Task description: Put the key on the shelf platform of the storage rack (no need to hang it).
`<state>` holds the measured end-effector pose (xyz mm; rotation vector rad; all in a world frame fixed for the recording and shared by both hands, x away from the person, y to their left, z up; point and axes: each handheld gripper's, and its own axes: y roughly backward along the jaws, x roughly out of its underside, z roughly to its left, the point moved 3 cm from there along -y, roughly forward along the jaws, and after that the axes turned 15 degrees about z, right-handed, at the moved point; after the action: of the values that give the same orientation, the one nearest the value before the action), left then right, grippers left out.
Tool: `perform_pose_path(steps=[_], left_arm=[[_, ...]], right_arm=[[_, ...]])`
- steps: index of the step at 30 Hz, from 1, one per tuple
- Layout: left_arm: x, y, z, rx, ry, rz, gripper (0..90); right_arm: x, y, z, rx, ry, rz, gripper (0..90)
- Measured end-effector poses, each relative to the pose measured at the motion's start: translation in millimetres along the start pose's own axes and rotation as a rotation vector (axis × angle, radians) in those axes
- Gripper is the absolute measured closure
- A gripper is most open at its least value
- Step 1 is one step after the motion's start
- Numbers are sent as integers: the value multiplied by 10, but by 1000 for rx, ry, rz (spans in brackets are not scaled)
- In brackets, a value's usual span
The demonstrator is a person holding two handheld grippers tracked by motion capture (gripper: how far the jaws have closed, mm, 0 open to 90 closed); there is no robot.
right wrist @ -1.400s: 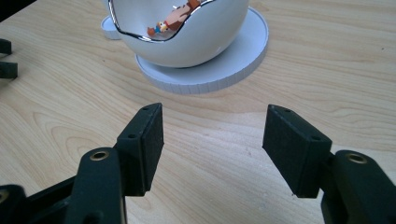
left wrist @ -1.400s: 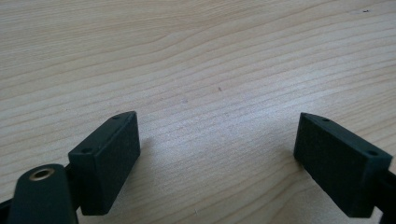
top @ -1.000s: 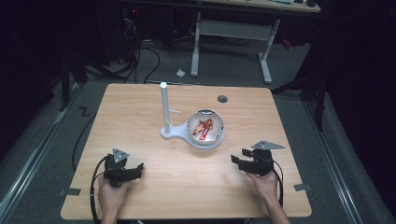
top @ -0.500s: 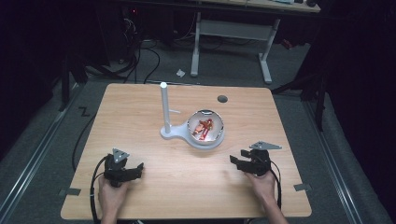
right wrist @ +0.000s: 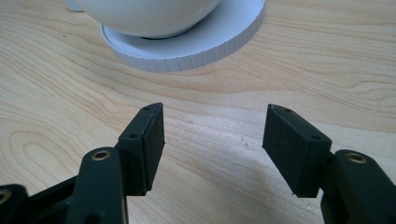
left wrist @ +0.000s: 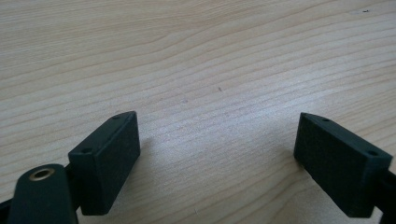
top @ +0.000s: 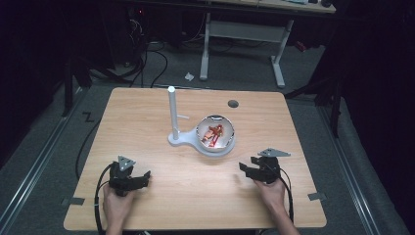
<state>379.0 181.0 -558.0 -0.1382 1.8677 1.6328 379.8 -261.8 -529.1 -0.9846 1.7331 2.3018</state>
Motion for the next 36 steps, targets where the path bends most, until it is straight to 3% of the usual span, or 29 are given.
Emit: perform_pose_path(steps=[15, 22, 36], left_arm=[[0, 0, 0, 0, 0, 0, 148], [0, -1, 0, -1, 0, -1, 148], [0, -1, 0, -1, 0, -1, 148]], right_arm=[[36, -106, -44, 36, -18, 18, 383], [59, -164, -57, 75, -17, 40, 378], [81, -212, -18, 161, 44, 29, 371]])
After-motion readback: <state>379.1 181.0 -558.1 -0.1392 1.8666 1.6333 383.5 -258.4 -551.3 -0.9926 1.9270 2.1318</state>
